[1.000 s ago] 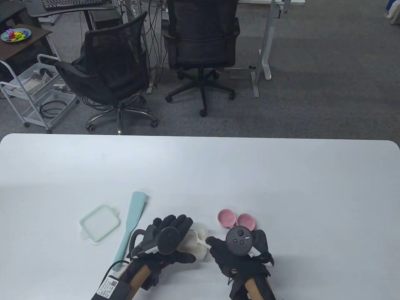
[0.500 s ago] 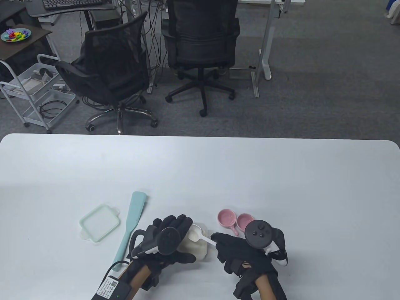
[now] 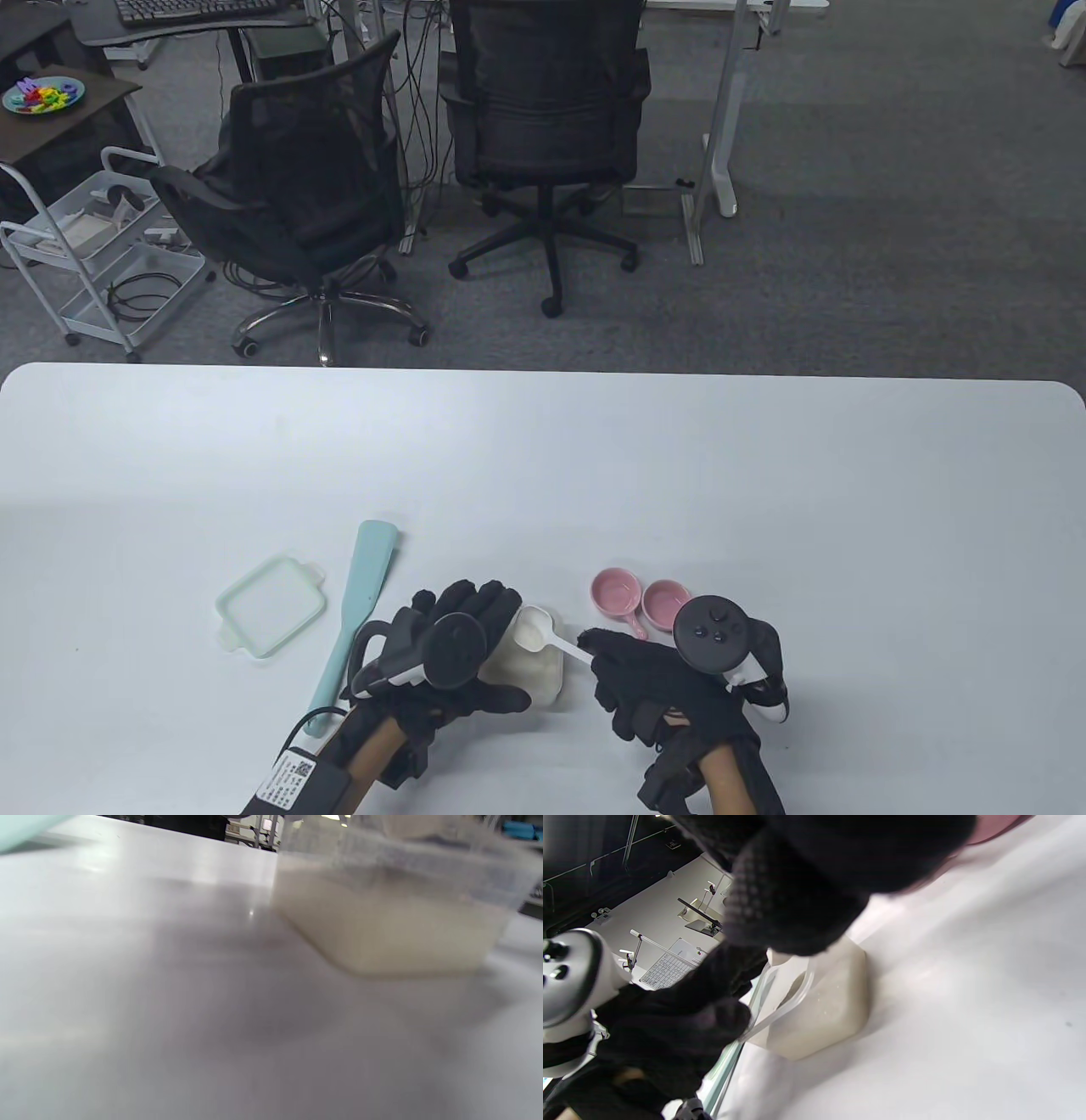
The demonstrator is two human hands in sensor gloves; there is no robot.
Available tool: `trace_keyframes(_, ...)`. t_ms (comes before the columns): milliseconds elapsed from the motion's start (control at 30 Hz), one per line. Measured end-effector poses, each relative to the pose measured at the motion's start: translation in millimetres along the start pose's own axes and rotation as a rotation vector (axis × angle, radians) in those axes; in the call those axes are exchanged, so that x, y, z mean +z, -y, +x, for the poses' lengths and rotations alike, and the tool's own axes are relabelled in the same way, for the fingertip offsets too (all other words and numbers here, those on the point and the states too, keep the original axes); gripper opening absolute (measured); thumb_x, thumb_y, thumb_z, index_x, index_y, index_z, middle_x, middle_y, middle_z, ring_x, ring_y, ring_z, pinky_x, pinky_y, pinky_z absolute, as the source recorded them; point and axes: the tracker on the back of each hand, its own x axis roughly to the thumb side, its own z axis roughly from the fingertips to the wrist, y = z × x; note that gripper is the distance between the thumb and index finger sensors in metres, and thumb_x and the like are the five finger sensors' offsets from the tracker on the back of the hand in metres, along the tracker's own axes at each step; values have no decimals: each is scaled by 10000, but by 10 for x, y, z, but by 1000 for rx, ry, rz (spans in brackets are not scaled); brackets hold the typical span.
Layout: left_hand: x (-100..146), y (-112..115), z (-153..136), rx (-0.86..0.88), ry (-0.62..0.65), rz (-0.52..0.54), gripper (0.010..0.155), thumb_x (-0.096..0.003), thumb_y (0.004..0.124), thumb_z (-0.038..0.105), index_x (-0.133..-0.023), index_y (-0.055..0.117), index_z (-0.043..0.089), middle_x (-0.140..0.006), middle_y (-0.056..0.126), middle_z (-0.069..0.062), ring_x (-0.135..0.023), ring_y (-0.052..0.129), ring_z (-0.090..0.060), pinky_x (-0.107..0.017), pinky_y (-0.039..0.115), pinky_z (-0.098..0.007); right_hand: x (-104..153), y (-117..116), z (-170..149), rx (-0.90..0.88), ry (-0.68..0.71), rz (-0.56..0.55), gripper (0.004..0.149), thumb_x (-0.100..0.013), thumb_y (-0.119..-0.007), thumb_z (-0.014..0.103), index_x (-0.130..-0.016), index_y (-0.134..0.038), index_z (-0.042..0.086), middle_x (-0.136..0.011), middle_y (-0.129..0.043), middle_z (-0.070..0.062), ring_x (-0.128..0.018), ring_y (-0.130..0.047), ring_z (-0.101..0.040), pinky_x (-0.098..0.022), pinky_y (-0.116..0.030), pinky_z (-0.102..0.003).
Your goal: Scoop white sugar with coffee spoon and level it off using dessert spatula
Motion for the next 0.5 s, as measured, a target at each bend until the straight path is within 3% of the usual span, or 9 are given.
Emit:
trace_keyframes(100, 93, -250, -134, 80, -99, 116, 1043, -379, 617, 851, -1224, 271, 348, -1319, 335, -6, -1232, 445, -428, -807, 382, -725, 2, 6, 2, -26, 15, -4, 480, -633, -742, 309, -1071, -674, 126, -649, -1006, -50, -259, -1047, -78, -129, -929, -189)
trace_keyframes(267, 324, -501, -410, 107, -272, 190, 949, -487, 656, 779, -1226, 265, 330, -1308, 368, -32, -1214, 505, -426, -809, 408, -716, 1, 19, 10, -59, 35, -4, 480, -634, -739, 308, -1072, -671, 126, -654, -1005, -50, -268, -1048, -82, -136, -931, -193)
trace_keyframes(500, 499, -383, -756, -34, -524, 126, 909, -523, 693, 739, -1226, 307, 312, -1272, 481, -49, -1145, 672, -369, -816, 506, -668, 5, 17, 20, -71, 50, -3, 481, -635, -739, 309, -1073, -670, 125, -651, -1004, -49, -262, -1047, -78, -133, -930, -190)
